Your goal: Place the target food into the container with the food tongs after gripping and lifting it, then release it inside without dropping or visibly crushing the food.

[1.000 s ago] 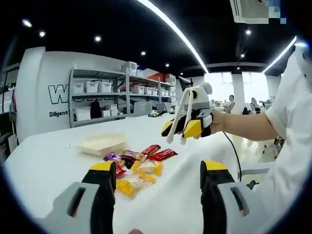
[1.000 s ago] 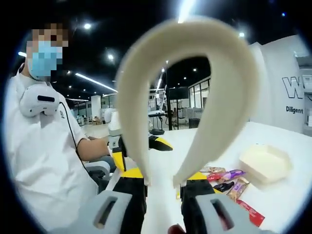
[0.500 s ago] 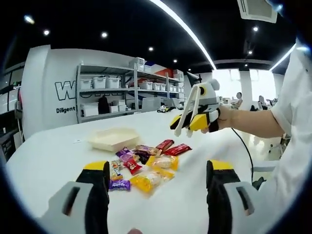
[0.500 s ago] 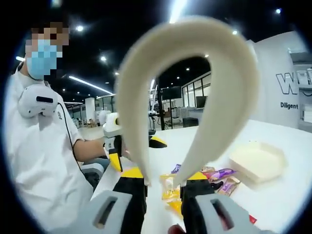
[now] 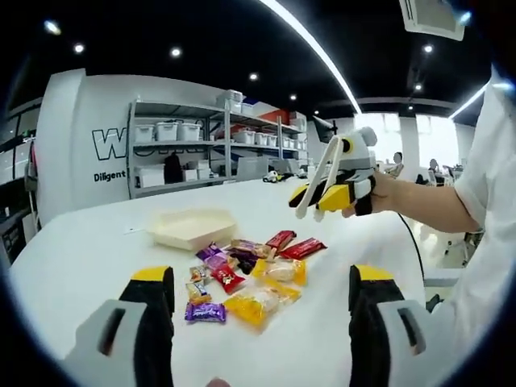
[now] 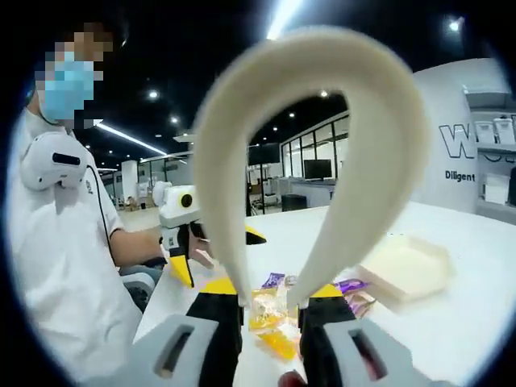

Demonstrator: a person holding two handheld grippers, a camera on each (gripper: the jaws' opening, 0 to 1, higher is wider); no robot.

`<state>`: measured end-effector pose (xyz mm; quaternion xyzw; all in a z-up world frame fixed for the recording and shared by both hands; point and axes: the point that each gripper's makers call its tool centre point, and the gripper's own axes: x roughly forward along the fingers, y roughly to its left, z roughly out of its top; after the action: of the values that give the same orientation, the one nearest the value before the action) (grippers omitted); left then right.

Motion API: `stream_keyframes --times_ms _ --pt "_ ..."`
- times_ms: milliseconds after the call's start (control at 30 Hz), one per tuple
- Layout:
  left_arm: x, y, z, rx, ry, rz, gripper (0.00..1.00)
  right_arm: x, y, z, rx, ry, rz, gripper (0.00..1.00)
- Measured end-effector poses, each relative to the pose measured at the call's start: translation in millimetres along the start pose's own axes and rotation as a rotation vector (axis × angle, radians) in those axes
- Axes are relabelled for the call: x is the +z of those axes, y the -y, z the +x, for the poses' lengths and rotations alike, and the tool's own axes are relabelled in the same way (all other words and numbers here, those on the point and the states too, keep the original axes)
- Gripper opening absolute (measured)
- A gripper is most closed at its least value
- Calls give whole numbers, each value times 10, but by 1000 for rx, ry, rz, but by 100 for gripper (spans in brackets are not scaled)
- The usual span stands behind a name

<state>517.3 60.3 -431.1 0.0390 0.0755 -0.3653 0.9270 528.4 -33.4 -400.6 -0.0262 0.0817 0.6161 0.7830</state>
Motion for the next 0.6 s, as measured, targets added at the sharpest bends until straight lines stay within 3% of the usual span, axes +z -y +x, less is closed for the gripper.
stream_keyframes --times_ms 600 --pt "42 -154 65 15 -15 -19 91 33 95 -11 -108 -48 -2 21"
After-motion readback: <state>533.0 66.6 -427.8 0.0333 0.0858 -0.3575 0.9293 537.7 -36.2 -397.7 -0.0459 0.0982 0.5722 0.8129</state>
